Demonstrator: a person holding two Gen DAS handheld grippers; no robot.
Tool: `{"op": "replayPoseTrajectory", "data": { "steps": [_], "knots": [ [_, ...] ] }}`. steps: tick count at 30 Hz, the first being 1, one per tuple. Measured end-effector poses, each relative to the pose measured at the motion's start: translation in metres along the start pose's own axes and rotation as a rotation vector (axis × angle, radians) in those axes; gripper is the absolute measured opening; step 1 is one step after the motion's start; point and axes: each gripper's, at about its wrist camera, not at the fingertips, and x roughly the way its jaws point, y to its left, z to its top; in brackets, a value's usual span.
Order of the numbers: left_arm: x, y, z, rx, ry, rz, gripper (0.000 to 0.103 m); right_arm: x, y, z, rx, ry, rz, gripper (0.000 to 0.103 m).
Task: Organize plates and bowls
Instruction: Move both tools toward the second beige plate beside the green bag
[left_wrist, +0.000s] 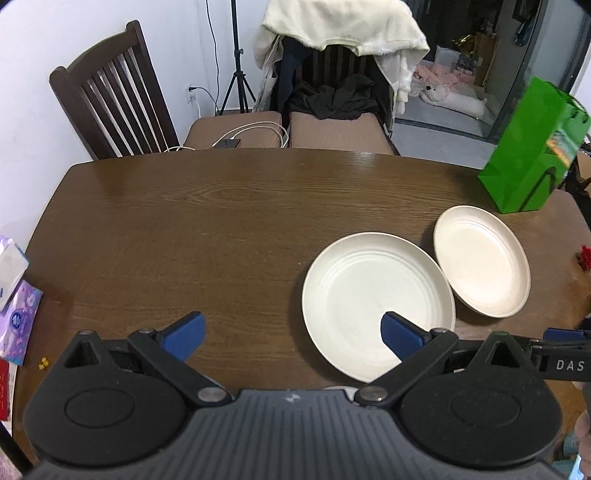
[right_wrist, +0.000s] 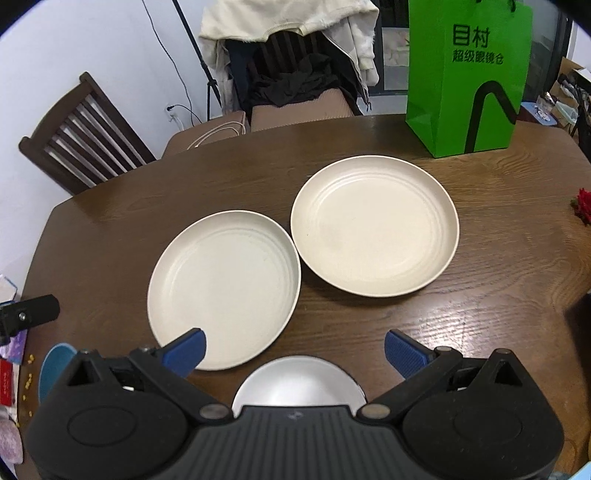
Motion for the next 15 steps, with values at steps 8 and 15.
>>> {"op": "replayPoseTrajectory", "data": {
  "steps": [8, 15],
  "knots": [
    [0.045, -0.002, 0.017, 0.001, 0.033, 0.01, 0.103, 0.04, -0.006, 0.017, 0.031, 0.022, 0.014, 0.094],
    [0.08, -0.005, 0.021, -0.018, 0.055, 0.012, 0.103, 0.068, -0.006, 0.023, 0.032, 0.035, 0.031, 0.083]
  ]
}}
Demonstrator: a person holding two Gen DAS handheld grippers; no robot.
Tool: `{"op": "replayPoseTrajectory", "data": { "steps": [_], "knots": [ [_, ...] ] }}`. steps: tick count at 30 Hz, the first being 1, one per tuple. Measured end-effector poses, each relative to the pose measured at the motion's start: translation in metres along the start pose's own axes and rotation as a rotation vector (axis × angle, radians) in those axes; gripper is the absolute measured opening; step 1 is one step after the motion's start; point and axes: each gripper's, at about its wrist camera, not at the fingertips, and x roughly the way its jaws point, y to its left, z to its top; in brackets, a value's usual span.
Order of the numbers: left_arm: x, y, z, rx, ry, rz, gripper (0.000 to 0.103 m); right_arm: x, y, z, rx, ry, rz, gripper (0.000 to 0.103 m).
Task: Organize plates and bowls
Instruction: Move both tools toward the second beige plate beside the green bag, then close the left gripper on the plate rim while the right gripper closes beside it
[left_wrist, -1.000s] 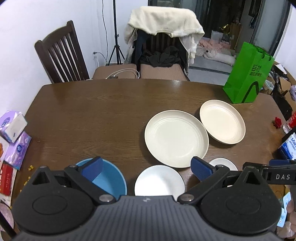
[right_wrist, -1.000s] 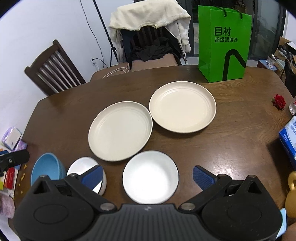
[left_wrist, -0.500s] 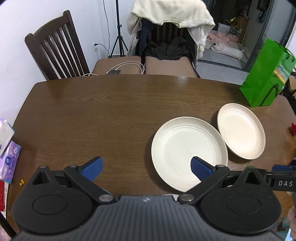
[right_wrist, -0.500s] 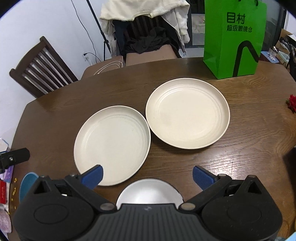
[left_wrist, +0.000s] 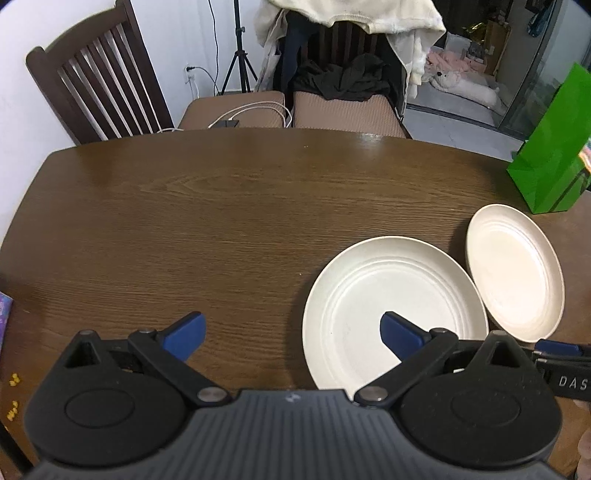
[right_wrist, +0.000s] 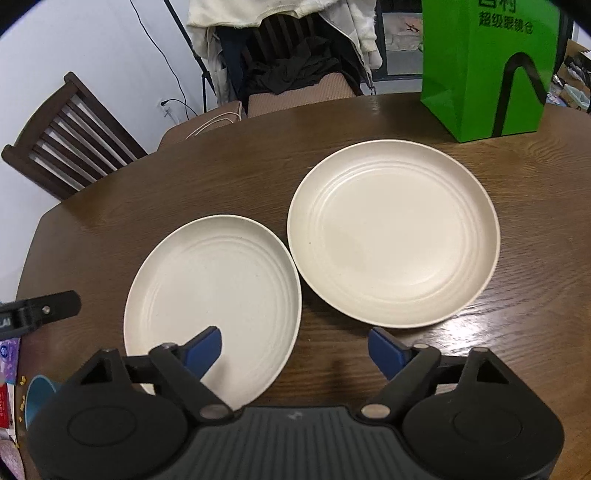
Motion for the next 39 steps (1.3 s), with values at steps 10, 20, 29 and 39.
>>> {"op": "replayPoseTrajectory", "data": {
  "steps": [10, 20, 29, 39],
  "knots": [
    [0.043, 0.003, 0.007, -0.033, 0.041, 0.012, 0.092, 0.031, 0.0, 0.006, 0.003, 0.024, 0.012, 0.061],
    [0.07, 0.002, 0.006, -0.033, 0.076, -0.002, 0.074, 0.051, -0.003, 0.008, 0.03, 0.03, 0.003, 0.041],
    [0.086, 0.002, 0.004, -0.025, 0.106, -0.033, 0.042, 0.062, -0.006, 0.008, 0.049, 0.029, -0.008, 0.029],
    [0.097, 0.003, 0.002, -0.016, 0.107, -0.086, 0.012, 0.069, -0.008, 0.007, 0.052, 0.032, -0.003, 0.016]
  ]
}}
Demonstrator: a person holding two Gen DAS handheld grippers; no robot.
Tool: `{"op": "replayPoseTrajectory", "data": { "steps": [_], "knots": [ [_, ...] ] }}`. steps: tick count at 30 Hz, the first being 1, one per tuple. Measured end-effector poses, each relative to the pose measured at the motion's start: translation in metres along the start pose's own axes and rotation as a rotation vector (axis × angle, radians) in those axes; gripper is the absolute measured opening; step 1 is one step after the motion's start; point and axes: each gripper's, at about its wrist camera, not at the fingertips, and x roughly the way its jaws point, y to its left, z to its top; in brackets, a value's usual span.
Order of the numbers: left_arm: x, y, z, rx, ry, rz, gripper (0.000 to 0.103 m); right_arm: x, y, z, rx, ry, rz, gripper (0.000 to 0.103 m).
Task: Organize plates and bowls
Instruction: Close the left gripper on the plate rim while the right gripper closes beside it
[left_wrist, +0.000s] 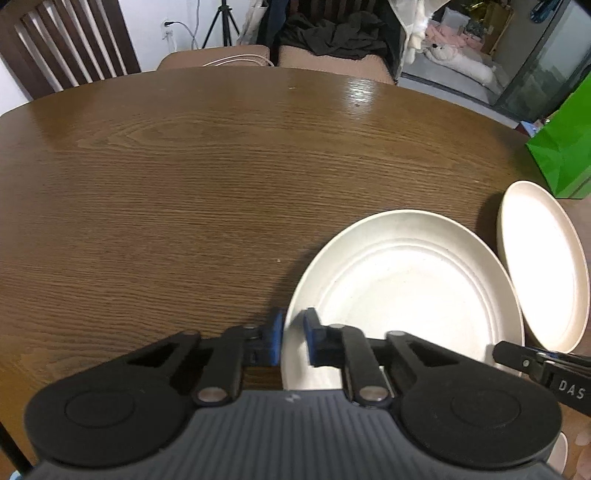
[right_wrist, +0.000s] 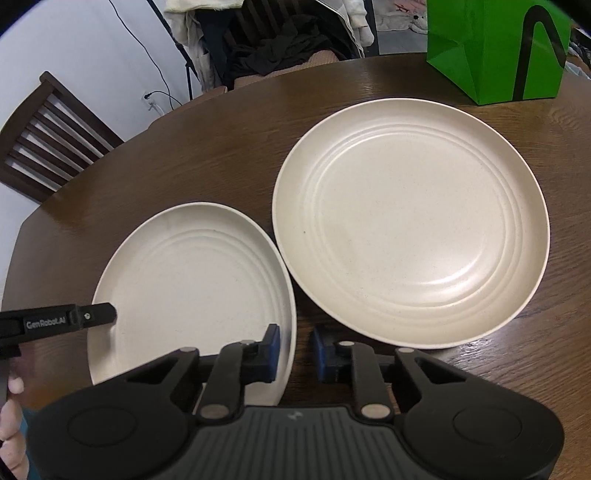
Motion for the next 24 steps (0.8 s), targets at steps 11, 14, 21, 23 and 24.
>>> {"op": "replayPoseTrajectory", "data": {
  "steps": [11, 14, 21, 23, 24],
  "knots": [
    [-0.005, 0.0, 0.0, -0.002, -0.013, 0.022, 0.011, 0.001, 0.009, -0.001, -0.026, -0.019, -0.003, 0.008],
    [-0.008, 0.001, 0.001, -0.003, -0.025, 0.025, 0.011, 0.0, 0.013, -0.001, -0.036, -0.023, 0.001, 0.008],
    [-0.017, 0.0, 0.002, -0.012, -0.044, 0.025, 0.011, -0.006, 0.012, 0.002, -0.037, -0.04, 0.0, 0.008],
    [-0.02, -0.001, 0.003, -0.012, -0.053, 0.024, 0.011, -0.009, 0.014, 0.003, -0.037, -0.047, -0.001, 0.008],
    [-0.021, -0.001, 0.004, -0.011, -0.057, 0.025, 0.011, -0.01, 0.014, 0.003, -0.037, -0.05, -0.001, 0.008]
  ]
}}
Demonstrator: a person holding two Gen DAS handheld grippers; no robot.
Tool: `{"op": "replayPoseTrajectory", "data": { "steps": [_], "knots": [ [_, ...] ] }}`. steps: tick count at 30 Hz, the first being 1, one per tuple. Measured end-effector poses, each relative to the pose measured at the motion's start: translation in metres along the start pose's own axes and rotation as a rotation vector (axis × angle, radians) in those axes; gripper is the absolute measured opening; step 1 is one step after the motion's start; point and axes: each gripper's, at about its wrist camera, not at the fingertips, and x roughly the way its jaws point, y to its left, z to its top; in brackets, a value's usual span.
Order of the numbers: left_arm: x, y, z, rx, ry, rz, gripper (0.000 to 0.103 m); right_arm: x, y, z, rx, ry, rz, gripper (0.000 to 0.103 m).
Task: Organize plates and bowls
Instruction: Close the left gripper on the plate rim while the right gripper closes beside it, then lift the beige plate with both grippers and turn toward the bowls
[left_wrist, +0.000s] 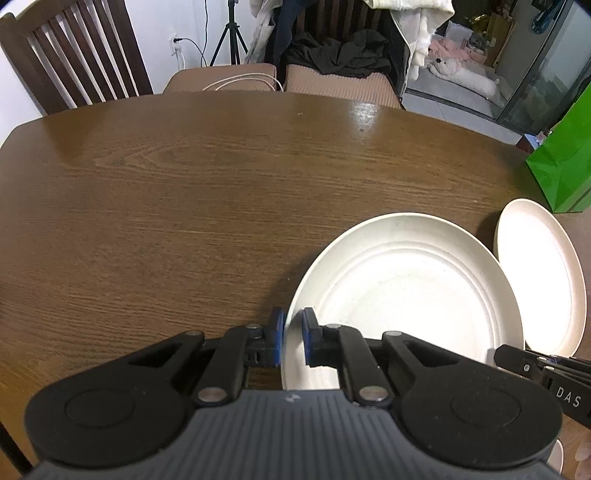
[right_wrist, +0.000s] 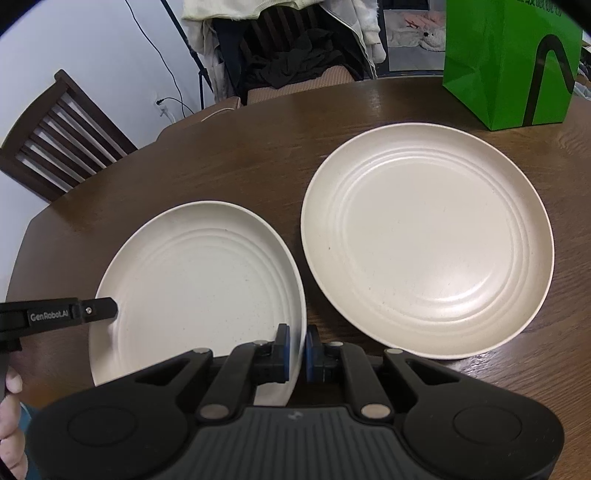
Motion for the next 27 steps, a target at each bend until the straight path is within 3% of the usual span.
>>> {"op": "replayPoseTrajectory", "data": {
  "steps": [27],
  "knots": [
    [-0.076, -0.024, 0.001, 0.031, -0.104, -0.02, 0.011, -0.085, 0.004, 0.003, -0.015, -0.11, -0.016, 0.008]
  ]
}}
